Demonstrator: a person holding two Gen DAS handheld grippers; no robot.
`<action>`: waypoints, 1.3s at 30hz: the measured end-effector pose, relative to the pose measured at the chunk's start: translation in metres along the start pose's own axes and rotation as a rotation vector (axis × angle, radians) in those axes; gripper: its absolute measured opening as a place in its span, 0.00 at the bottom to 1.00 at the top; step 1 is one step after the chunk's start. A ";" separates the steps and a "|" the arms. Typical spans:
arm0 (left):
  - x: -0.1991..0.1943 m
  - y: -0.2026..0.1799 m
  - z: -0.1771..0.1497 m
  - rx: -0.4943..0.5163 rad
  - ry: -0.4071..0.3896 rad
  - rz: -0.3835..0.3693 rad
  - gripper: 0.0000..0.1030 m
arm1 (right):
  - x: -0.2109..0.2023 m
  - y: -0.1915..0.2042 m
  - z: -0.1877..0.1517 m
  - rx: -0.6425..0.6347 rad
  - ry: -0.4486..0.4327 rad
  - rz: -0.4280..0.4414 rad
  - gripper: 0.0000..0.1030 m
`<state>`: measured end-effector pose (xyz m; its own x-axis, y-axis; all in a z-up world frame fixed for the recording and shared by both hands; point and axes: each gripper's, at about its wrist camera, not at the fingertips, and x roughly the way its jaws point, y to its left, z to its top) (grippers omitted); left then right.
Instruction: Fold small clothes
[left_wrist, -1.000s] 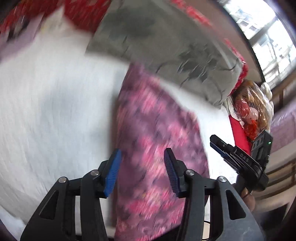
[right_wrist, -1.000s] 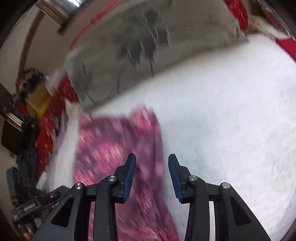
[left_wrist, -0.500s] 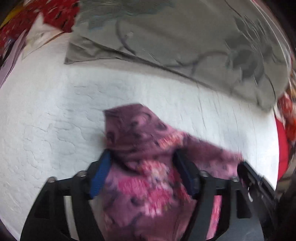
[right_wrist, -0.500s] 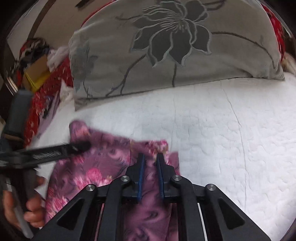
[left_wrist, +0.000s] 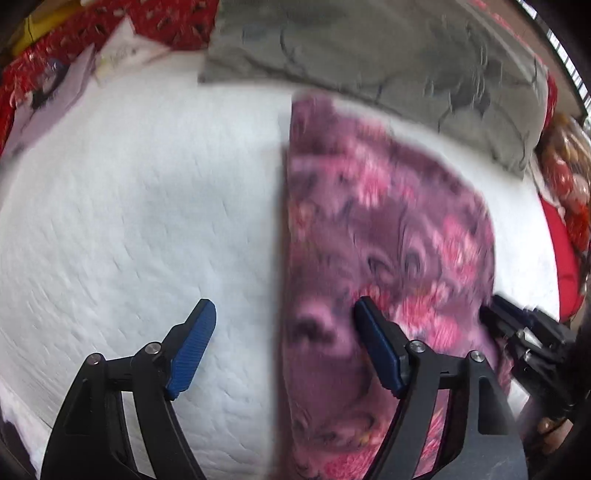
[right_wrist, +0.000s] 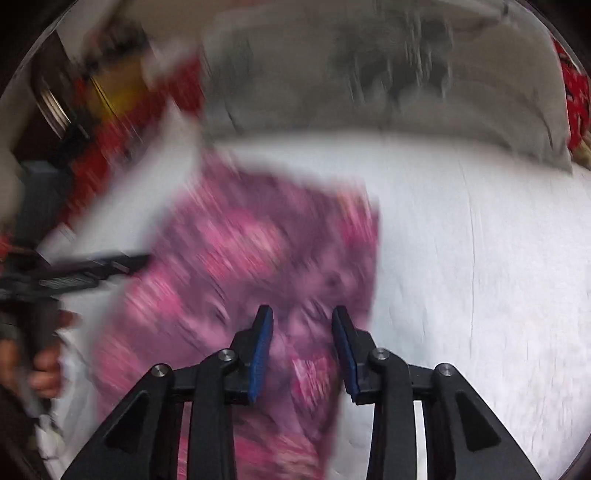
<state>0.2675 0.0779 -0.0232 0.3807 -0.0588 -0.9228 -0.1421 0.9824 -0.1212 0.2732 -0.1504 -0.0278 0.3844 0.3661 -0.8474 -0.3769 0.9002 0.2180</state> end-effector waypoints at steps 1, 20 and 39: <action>-0.007 0.000 -0.002 -0.005 -0.013 0.005 0.76 | -0.003 0.000 -0.004 0.004 -0.031 -0.014 0.38; -0.047 -0.019 -0.061 0.066 -0.053 0.103 0.80 | -0.059 0.020 -0.080 -0.053 0.009 -0.078 0.44; -0.063 0.004 -0.053 -0.015 -0.039 0.044 0.80 | -0.074 0.024 -0.085 -0.033 -0.068 -0.125 0.46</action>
<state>0.1942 0.0762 0.0144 0.4094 -0.0080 -0.9123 -0.1733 0.9811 -0.0864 0.1641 -0.1765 -0.0008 0.4859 0.2683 -0.8318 -0.3498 0.9319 0.0961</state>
